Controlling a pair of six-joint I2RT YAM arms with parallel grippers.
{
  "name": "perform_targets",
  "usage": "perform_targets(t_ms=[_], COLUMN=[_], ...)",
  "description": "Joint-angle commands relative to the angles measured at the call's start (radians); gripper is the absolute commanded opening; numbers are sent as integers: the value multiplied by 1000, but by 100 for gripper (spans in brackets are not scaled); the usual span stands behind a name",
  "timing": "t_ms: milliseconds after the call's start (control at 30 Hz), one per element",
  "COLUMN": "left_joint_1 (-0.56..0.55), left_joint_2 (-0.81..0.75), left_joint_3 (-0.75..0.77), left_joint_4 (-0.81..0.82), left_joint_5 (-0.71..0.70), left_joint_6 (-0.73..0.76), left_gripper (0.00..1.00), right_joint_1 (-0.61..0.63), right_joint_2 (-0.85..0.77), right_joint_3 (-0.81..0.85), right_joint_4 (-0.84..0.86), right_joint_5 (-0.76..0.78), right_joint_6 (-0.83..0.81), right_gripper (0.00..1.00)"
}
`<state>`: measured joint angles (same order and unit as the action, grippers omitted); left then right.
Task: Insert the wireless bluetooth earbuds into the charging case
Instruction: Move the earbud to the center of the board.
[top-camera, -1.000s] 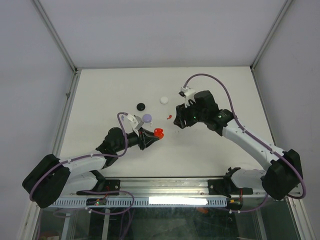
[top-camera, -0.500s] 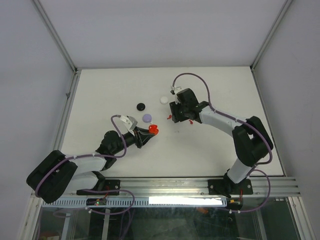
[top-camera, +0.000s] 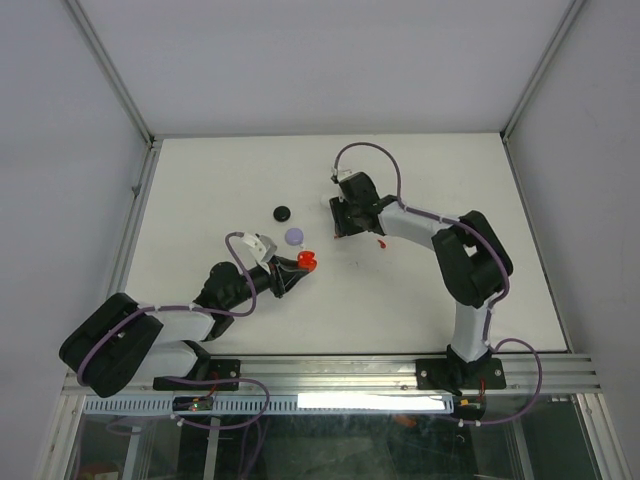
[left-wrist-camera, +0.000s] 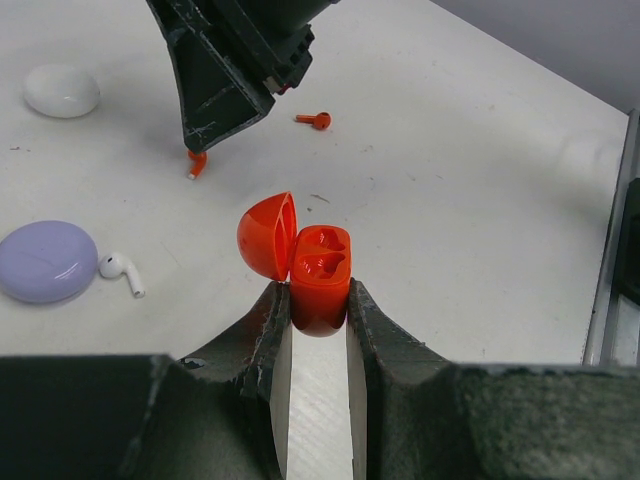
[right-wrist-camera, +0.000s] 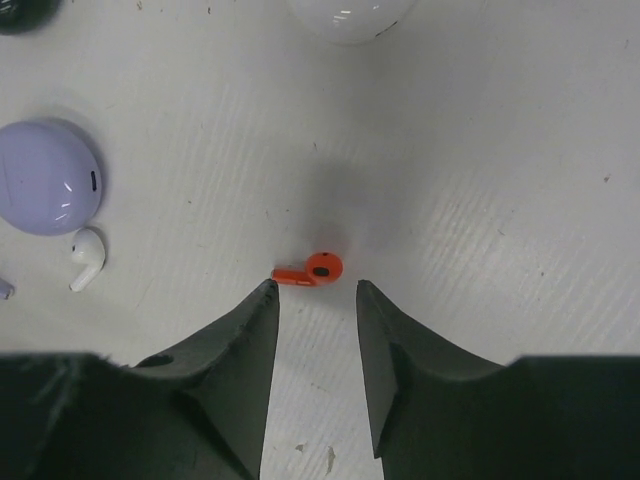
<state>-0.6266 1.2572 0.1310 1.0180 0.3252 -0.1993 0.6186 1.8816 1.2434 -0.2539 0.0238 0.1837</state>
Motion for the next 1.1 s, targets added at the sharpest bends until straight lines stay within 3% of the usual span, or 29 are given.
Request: perform_targets(t_ms=[0, 300, 733, 1067], left_joint_1=[8, 8, 8, 8], left_joint_2=[9, -2, -8, -10], left_joint_3=[-4, 3, 13, 15], left_joint_4=[89, 69, 49, 45], left_joint_5=[48, 80, 89, 107], left_joint_6=[27, 26, 25, 40], left_gripper=[0, 0, 0, 0], right_joint_1=[0, 1, 0, 0], right_joint_2=[26, 73, 86, 71], right_joint_3=[57, 65, 71, 59], right_joint_4=[46, 44, 44, 23], right_joint_5=[28, 39, 22, -19], right_joint_6=[19, 4, -20, -115], right_gripper=[39, 33, 31, 17])
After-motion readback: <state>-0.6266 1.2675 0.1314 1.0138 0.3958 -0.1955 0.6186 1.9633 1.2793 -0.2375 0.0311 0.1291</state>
